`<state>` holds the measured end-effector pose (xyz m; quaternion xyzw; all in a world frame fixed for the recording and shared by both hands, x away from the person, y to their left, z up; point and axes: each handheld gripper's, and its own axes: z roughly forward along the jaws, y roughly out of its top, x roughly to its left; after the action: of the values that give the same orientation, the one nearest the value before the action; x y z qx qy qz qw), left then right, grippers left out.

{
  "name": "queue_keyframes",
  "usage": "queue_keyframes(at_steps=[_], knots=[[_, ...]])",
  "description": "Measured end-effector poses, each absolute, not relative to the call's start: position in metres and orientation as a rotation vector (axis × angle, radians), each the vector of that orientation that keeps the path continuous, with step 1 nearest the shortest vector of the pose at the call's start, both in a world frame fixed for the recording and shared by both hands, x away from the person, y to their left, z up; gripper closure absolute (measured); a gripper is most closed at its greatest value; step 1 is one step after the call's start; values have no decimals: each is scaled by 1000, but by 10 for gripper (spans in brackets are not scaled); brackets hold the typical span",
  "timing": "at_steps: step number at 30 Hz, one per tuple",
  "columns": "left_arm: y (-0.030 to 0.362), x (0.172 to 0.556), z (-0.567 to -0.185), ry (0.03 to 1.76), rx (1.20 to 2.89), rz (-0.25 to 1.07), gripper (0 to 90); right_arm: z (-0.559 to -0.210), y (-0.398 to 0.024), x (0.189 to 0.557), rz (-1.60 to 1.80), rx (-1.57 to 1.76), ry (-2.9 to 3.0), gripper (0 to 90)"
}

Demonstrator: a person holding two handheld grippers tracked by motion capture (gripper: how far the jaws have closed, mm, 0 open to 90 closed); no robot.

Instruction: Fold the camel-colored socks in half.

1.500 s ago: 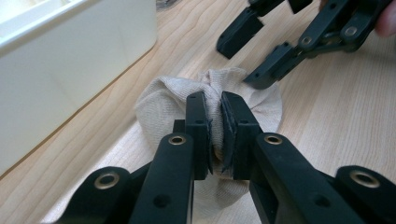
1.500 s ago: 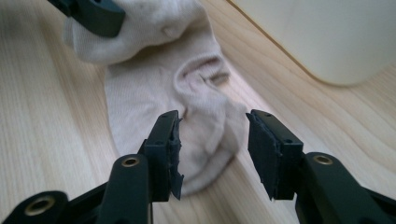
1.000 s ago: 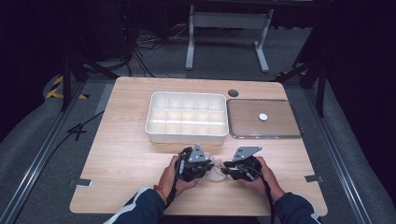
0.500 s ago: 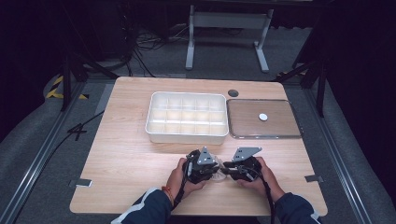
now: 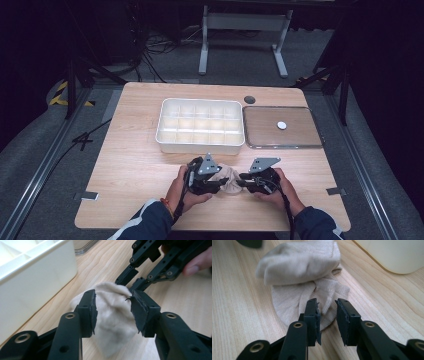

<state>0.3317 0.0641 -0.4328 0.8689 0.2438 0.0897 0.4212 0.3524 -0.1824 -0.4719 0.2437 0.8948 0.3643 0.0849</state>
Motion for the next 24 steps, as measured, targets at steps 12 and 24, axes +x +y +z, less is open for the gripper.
queue_keyframes(at_steps=[12,24], knots=[[67,328,-453,593,2283,251,641,-469,-182,351,1058,730,2645,650],[66,331,-467,611,2337,275,674,-430,-161,328,1336,586,2448,725]])
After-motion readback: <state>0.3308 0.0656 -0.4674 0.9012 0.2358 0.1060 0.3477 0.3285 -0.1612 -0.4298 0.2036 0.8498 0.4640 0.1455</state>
